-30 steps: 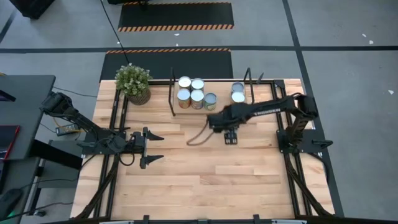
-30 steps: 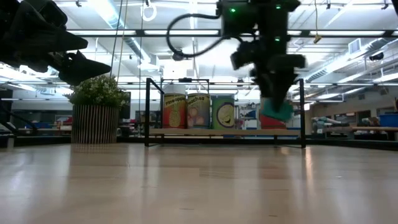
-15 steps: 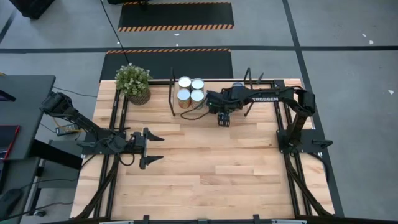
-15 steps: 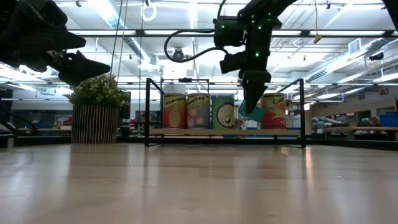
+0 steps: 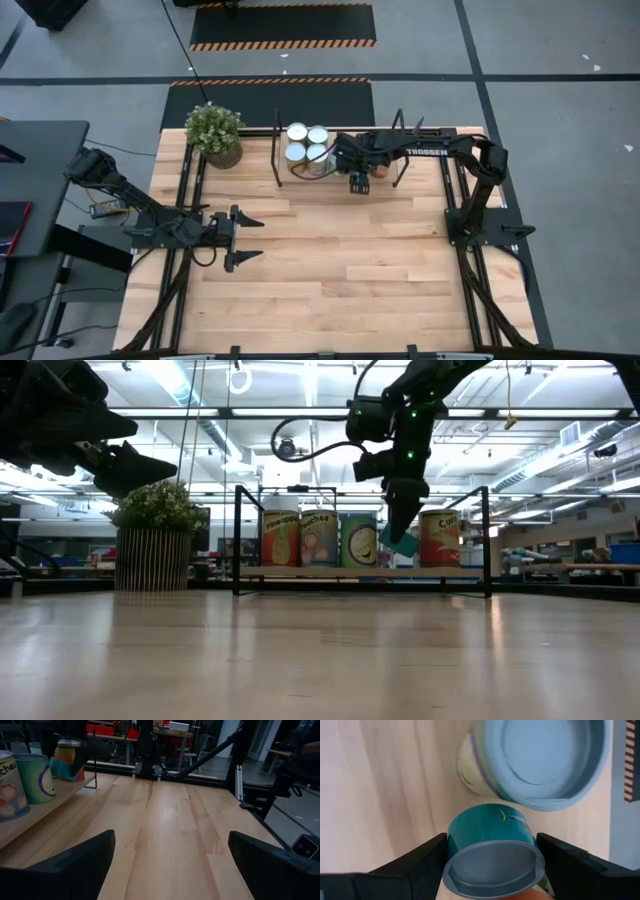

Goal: Pick and place cans onto a shelf
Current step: Put the blue canned tuna can on the shelf, then return to Home Position

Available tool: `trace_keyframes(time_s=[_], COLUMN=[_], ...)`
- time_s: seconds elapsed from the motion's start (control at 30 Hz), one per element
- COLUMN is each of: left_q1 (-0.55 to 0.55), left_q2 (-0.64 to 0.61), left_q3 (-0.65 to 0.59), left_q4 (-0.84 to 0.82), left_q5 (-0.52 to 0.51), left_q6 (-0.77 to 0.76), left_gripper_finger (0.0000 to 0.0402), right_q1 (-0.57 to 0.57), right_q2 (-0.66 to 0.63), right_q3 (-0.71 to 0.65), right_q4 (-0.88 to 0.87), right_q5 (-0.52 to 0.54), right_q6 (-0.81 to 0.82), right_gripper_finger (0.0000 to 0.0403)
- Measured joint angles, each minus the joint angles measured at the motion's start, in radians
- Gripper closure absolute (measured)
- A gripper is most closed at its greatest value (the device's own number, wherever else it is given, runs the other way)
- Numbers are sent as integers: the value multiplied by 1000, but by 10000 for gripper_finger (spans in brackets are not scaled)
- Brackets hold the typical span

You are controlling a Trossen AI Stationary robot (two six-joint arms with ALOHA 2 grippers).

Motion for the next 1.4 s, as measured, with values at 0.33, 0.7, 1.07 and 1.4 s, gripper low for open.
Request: trace_keyframes(time_s=[0.33, 0.7, 1.07, 1.4], left_q1=[0, 0, 1, 1], left_q2=[0, 0, -123, -308], left_q3=[0, 0, 0, 0], left_q4=[0, 0, 13, -47], left_q5=[0, 7, -8, -9], left_q6=[0, 2, 129, 148], left_gripper_finger=[6, 6, 6, 10], right_q1=[-31, 4, 149, 318], right_q2=[0, -1, -219, -542], right_q3=[0, 109, 52, -290], right_q4=[15, -122, -154, 188], right_q5=[17, 50, 47, 75], right_q6=[-7, 32, 227, 367], right_gripper_finger=[50, 41, 48, 51])
